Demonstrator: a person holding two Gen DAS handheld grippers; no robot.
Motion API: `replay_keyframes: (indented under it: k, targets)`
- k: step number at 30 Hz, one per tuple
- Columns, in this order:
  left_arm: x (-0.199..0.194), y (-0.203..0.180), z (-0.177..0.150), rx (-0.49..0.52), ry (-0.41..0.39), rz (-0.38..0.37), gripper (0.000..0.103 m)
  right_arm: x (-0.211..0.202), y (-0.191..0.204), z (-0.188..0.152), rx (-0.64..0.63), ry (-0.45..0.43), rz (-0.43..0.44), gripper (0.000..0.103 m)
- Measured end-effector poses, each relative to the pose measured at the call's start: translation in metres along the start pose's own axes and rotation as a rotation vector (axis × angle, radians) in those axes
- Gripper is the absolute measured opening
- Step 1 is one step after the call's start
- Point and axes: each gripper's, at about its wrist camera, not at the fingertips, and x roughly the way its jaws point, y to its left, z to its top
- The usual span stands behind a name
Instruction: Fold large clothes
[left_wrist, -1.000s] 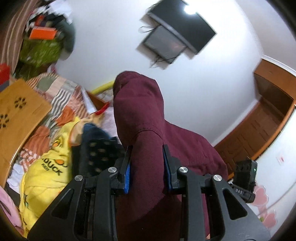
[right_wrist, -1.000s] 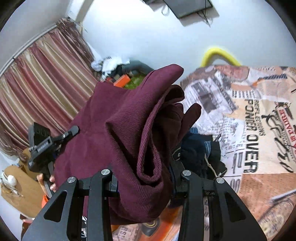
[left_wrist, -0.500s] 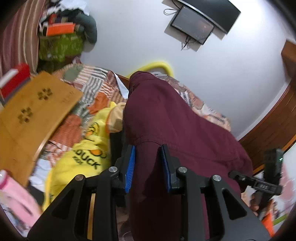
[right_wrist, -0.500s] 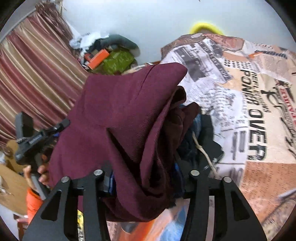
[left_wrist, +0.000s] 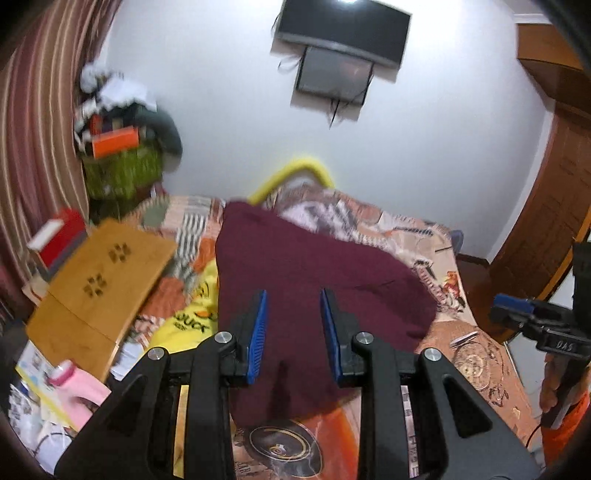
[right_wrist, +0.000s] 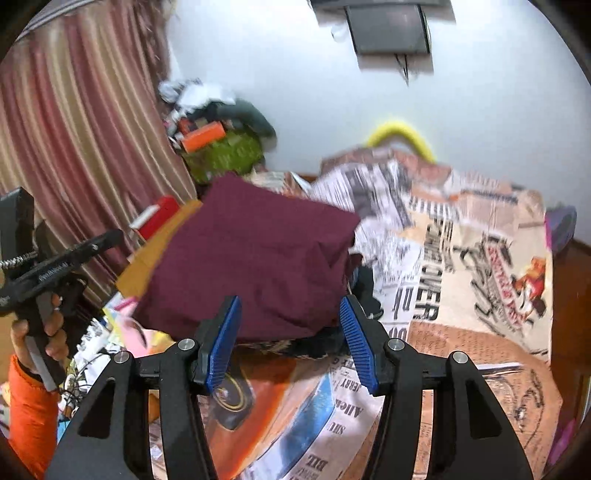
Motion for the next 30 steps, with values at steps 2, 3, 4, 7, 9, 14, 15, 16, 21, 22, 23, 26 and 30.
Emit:
replay_keyframes:
  k: [2,3,4,7,9,14,15,16,21,22,23,26,30]
  targets:
    - [-0.032,-0.015,-0.001,0.026,-0.056,0.002,0.027,-0.027,0.012,0.000,-0.022,-0.069,0.003,0.052]
    - [-0.044,-0.022,-0.001,0.038,-0.081,0.004,0.027,-0.043,0.018,-0.002,-0.032,-0.111,0.006,0.052]
    - [-0.059,-0.028,-0.002,0.053,-0.111,0.007,0.027,-0.059,0.023,-0.003,-0.042,-0.151,0.013,0.052]
    - [-0.110,-0.051,-0.009,0.100,-0.222,0.020,0.027,-0.093,0.041,-0.007,-0.070,-0.254,0.024,0.052]
    - [-0.137,-0.063,-0.015,0.121,-0.282,0.026,0.027,-0.113,0.052,-0.011,-0.093,-0.319,0.017,0.052]
    - [-0.193,-0.088,-0.040,0.153,-0.417,0.044,0.032,-0.154,0.079,-0.031,-0.138,-0.464,0.019,0.052]
    - [-0.202,-0.093,-0.047,0.160,-0.442,0.052,0.035,-0.158,0.081,-0.035,-0.141,-0.482,0.021,0.052]
    - [-0.208,-0.095,-0.052,0.164,-0.457,0.052,0.041,-0.161,0.083,-0.038,-0.143,-0.499,0.019,0.052]
    - [-0.232,-0.110,-0.084,0.161,-0.518,0.062,0.052,-0.174,0.100,-0.062,-0.171,-0.573,-0.021,0.052]
    - [-0.232,-0.110,-0.088,0.152,-0.522,0.063,0.058,-0.175,0.103,-0.066,-0.174,-0.582,-0.030,0.052]
    - [-0.235,-0.111,-0.093,0.141,-0.527,0.063,0.063,-0.175,0.106,-0.070,-0.174,-0.591,-0.045,0.053]
    - [-0.238,-0.112,-0.106,0.125,-0.535,0.083,0.075,-0.171,0.108,-0.075,-0.179,-0.601,-0.077,0.076]
    - [-0.237,-0.112,-0.118,0.102,-0.532,0.105,0.092,-0.171,0.109,-0.080,-0.176,-0.617,-0.141,0.089]
